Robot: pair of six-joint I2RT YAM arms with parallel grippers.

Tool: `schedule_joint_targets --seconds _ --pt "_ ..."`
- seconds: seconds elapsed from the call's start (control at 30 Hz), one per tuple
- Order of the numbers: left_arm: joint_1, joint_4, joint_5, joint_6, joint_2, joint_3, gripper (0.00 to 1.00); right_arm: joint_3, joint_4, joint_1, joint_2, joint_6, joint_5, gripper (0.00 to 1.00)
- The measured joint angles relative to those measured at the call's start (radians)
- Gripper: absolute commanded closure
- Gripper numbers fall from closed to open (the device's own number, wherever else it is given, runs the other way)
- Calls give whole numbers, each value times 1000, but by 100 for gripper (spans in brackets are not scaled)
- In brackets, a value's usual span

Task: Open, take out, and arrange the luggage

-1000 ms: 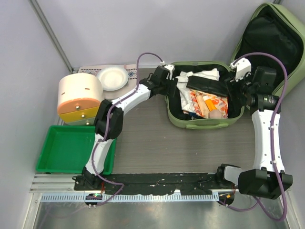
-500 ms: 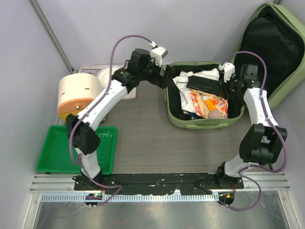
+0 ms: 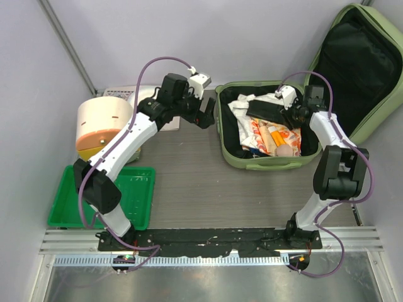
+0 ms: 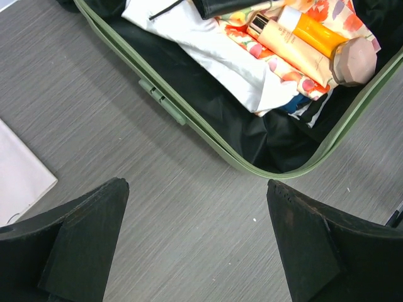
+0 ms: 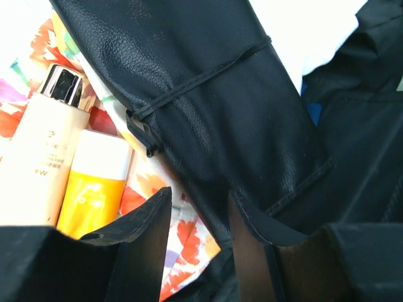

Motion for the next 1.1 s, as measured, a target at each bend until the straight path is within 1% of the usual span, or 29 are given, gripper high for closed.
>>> schedule_joint_targets --seconds 0.1,0.2,0.33,0.4,0.43,0.47,0.67,0.77,0.97,1.1 --pt "0 -1 -3 2 0 0 4 -8 18 8 24 -18 19 52" --pt "0 -4 -8 2 0 0 3 -20 43 12 39 -37 42 60" --pt "5 -6 -12 2 0 0 3 -32 72 14 47 -58 64 78" --pt "6 -6 -11 2 0 0 3 -38 88 15 47 -69 72 84" --pt "7 -7 -11 2 0 0 3 -39 90 16 47 -77 74 94" --pt "8 -7 -11 2 0 0 3 -40 90 18 47 -84 75 99" --pt "20 -8 -11 2 0 0 3 -40 82 19 15 -106 74 99" --pt "35 -8 -10 -8 0 0 2 -14 42 16 -10 -74 57 99" --pt "115 8 35 -90 -1 -11 0 161 -44 8 -33 113 -37 99" --pt "152 42 64 -166 -11 -35 0 198 -51 6 -99 282 -128 99"
